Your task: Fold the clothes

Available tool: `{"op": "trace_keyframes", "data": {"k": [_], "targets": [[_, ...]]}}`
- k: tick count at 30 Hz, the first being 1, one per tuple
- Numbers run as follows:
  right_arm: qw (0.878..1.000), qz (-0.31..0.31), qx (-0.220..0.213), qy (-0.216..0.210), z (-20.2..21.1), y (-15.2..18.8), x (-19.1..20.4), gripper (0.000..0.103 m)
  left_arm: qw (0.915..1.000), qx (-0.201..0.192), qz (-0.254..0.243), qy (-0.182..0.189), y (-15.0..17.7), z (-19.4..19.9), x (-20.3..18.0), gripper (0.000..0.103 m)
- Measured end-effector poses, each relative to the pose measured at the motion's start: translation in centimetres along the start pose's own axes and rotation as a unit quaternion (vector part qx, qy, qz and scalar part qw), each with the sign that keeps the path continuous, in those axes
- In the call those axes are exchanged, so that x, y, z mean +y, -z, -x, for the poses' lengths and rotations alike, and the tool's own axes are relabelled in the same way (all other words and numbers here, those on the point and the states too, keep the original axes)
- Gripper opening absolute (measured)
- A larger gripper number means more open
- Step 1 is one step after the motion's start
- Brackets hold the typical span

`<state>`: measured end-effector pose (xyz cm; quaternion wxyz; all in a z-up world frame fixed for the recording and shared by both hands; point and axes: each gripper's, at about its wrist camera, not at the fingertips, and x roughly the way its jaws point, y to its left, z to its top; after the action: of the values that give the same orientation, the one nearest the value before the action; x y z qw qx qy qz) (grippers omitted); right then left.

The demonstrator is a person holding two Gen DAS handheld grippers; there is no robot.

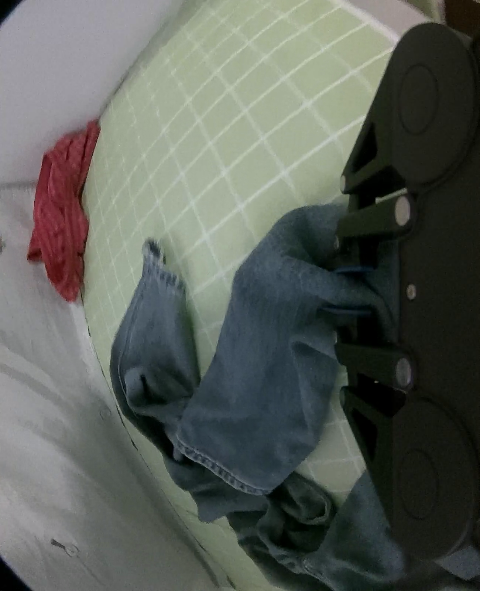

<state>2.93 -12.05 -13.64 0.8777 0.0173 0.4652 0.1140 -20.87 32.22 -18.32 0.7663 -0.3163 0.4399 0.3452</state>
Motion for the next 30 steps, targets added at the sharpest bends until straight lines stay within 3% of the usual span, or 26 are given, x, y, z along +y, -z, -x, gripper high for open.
{"op": "trace_keyframes", "data": {"k": [5, 10, 17, 23, 28, 30], "targets": [[0.998, 0.043, 0.005, -0.046, -2.6, -1.6, 1.8, 0.019, 0.9999, -0.004, -0.006, -0.014, 0.2, 0.1, -0.7, 0.05], [0.991, 0.104, 0.008, -0.083, -5.6, -4.1, 6.1, 0.02, 0.9997, -0.001, 0.009, -0.023, 0.1, 0.1, -0.9, 0.05], [0.973, 0.181, 0.009, -0.146, -10.7, -8.7, 14.7, 0.02, 0.9988, 0.004, 0.031, -0.037, -0.1, 0.1, -1.4, 0.054], [0.958, 0.228, 0.008, -0.176, -14.9, -12.4, 23.9, 0.02, 0.9978, 0.009, 0.051, -0.042, -1.1, -0.7, -1.6, 0.059], [0.949, 0.243, 0.015, -0.2, -17.4, -14.0, 30.8, 0.02, 0.9974, 0.008, 0.054, -0.046, -1.8, -1.0, -1.7, 0.064], [0.94, 0.269, 0.011, -0.209, -17.7, -13.6, 33.3, 0.02, 0.9972, 0.009, 0.056, -0.049, -2.0, -1.2, -1.6, 0.069]]}}
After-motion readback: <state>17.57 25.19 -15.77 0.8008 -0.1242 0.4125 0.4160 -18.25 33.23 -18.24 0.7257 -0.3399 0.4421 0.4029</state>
